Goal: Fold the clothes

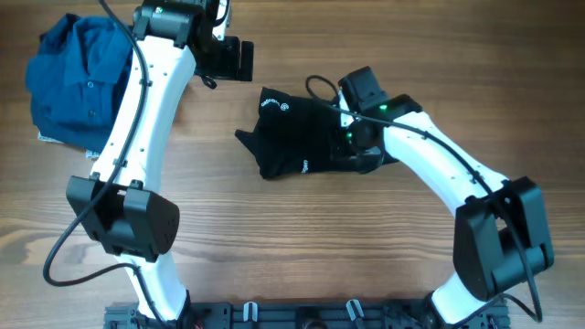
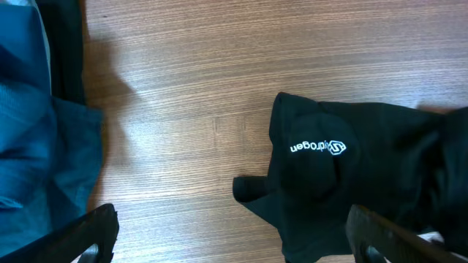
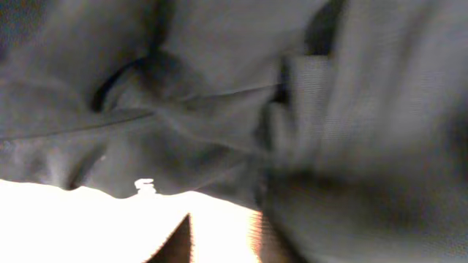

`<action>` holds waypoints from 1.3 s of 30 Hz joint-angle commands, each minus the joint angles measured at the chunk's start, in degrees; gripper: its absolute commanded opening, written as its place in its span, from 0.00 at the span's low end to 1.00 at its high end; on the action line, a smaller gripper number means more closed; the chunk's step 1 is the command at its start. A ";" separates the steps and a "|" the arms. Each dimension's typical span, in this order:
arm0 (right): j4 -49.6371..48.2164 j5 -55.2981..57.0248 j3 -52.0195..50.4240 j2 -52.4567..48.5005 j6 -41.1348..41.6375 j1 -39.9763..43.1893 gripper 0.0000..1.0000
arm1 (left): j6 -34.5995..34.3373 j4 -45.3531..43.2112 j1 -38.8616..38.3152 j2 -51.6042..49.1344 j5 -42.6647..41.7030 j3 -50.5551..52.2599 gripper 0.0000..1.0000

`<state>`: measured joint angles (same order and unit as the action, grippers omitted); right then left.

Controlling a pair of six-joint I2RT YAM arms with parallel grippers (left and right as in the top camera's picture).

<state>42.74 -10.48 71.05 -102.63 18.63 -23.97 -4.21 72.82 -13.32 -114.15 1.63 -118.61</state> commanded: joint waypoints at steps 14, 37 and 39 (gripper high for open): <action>5.73 -0.70 9.01 5.33 -2.84 11.93 0.99 | -0.59 -0.04 0.37 -2.97 -9.90 1.92 1.00; 11.69 -0.92 9.01 6.49 -8.15 18.49 0.99 | 9.84 -6.01 2.58 -14.19 -27.78 17.57 0.62; 11.89 -0.92 9.01 6.49 -8.15 18.49 0.99 | 10.25 -6.08 2.60 -14.56 -27.74 18.40 0.64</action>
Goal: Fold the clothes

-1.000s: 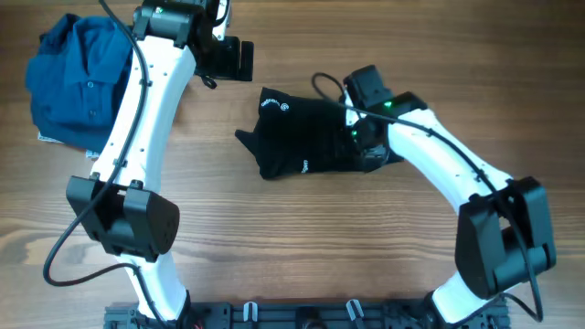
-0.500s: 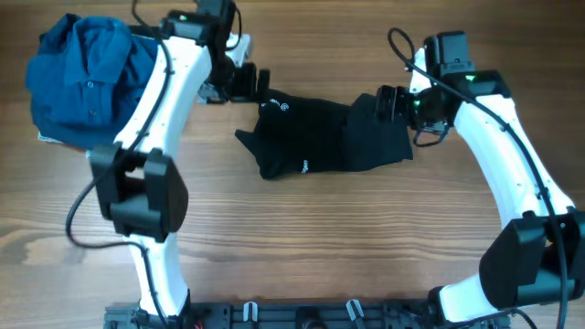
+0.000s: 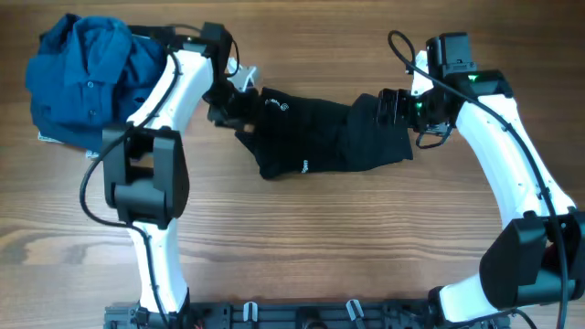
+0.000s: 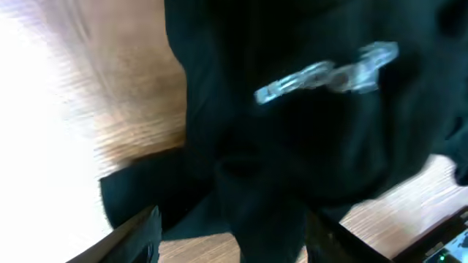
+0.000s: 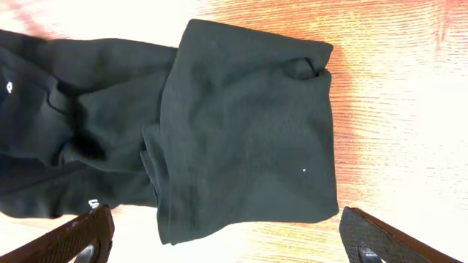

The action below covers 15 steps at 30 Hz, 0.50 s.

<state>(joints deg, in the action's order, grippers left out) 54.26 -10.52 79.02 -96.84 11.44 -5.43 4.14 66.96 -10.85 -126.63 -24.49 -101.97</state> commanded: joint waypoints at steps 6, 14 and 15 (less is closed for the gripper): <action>1.03 -0.87 1.03 0.70 -0.96 -0.04 0.99 | 3.15 -0.46 1.11 -2.84 -0.28 2.01 0.77; 1.05 -0.90 1.01 0.70 -0.96 -0.04 1.00 | 2.89 -1.20 3.74 -2.93 2.89 2.01 0.78; 1.05 -0.90 1.01 0.70 -0.94 -0.04 1.00 | 2.36 -1.38 4.00 -2.93 2.86 2.03 0.78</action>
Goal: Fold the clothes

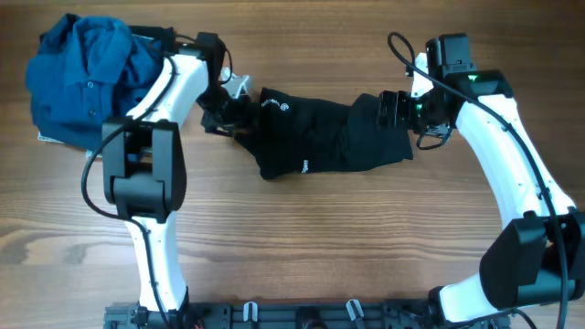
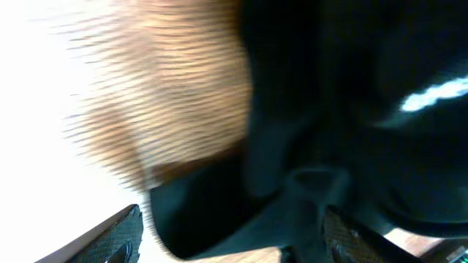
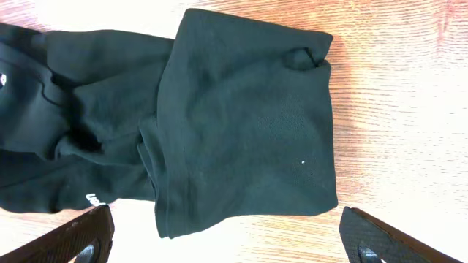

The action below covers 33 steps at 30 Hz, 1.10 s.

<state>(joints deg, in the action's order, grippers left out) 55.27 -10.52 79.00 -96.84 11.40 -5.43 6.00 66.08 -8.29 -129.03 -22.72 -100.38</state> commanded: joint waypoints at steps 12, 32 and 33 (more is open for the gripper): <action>0.33 -0.87 1.03 0.70 -0.90 -0.04 1.00 | -0.57 -4.17 -1.44 -1.49 -7.80 3.80 0.68; 1.14 0.20 1.03 0.68 -0.92 -0.07 1.00 | -1.97 -4.68 2.05 5.81 -14.99 3.52 0.04; 0.98 0.22 0.98 0.61 -0.92 -0.07 1.00 | -1.99 -4.81 2.64 7.41 -14.99 3.52 0.04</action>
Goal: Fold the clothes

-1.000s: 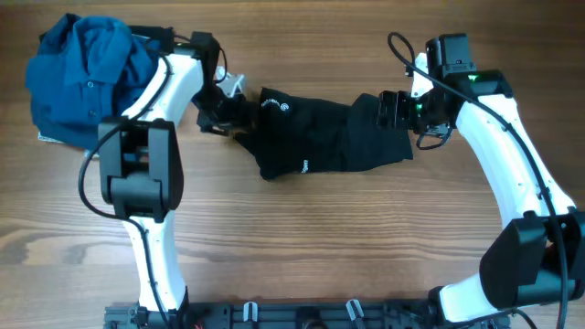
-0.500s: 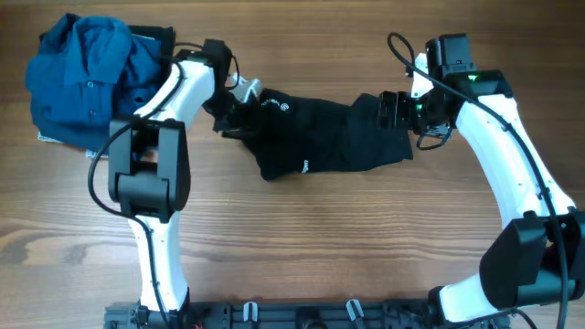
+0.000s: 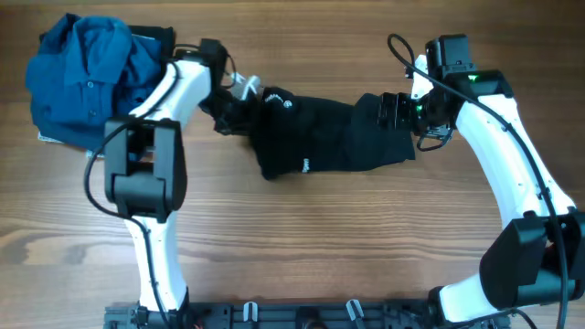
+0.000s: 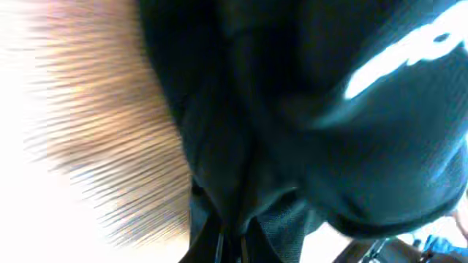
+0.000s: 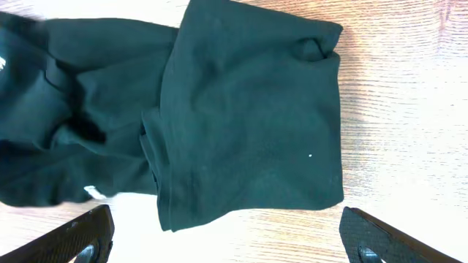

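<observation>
A black garment [image 3: 320, 137] with small white print lies stretched left to right across the table's middle. My left gripper [image 3: 236, 108] is down at its left end. In the left wrist view the fingers [image 4: 219, 245] stand close together with a fold of the black fabric [image 4: 329, 131] pinched between them. My right gripper [image 3: 395, 111] hovers open over the flat, folded right end [image 5: 248, 124]. Its fingertips [image 5: 80, 241] stand wide apart and hold nothing.
A crumpled blue shirt [image 3: 82, 78] is heaped at the back left corner, just behind the left arm. Bare wooden table [image 3: 320, 247] lies in front of the black garment. The arm bases stand at the front edge.
My left gripper, then open over the garment's left edge, is now shut on a fold there. The left end has shifted slightly. The right gripper has stayed open over the right end.
First the garment lay bunched, with my right gripper pressed into its right side and my left gripper open at the back. Then the right end lay spread out to the right, both grippers open at either end. Now the left one grips the left end.
</observation>
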`<action>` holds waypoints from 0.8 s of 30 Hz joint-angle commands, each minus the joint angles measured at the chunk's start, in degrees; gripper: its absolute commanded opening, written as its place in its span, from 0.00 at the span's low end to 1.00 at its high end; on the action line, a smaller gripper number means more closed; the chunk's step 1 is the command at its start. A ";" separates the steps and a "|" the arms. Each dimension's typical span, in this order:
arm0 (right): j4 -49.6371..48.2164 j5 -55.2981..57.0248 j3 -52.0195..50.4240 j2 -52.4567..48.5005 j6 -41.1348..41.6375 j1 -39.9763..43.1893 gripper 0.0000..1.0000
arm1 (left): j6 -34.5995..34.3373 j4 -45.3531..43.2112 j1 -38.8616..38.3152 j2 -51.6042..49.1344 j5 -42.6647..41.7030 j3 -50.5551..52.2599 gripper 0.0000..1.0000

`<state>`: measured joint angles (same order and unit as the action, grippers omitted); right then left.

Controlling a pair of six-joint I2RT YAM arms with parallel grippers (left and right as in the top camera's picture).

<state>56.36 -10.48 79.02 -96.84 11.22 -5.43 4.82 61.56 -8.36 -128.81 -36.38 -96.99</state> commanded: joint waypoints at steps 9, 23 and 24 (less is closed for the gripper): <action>-5.07 -1.40 -2.71 0.57 -0.52 -0.07 0.99 | -1.42 -1.40 3.98 17.18 -0.87 0.13 0.04; -5.73 -4.59 -2.38 2.43 -0.55 -0.04 1.00 | -2.78 -12.24 -11.28 18.21 3.15 0.13 0.04; -5.29 -4.59 -1.66 3.63 -0.59 0.00 0.99 | -3.85 -14.14 -14.10 18.21 5.38 0.13 0.04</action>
<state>50.85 -13.30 76.31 -96.73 11.22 -5.43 2.44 50.15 -17.34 -111.81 -34.30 -96.79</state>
